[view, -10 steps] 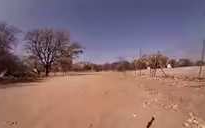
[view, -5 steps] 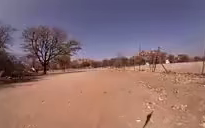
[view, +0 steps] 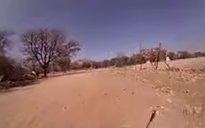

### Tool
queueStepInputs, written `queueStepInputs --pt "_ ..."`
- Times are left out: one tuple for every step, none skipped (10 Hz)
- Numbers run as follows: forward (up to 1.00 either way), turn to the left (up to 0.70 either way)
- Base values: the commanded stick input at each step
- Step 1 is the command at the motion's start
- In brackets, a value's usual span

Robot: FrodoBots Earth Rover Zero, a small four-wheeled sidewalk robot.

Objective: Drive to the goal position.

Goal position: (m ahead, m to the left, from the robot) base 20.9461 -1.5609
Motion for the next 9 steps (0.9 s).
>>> queueStepInputs --pt "0.50 0.00" --pt "0.50 0.00" --pt "0.50 0.00" --pt "0.50 0.00" --pt "0.50 0.00" --pt "0.50 0.00" --pt "0.50 0.00" --pt "0.50 0.00" --pt "0.50 0.00"
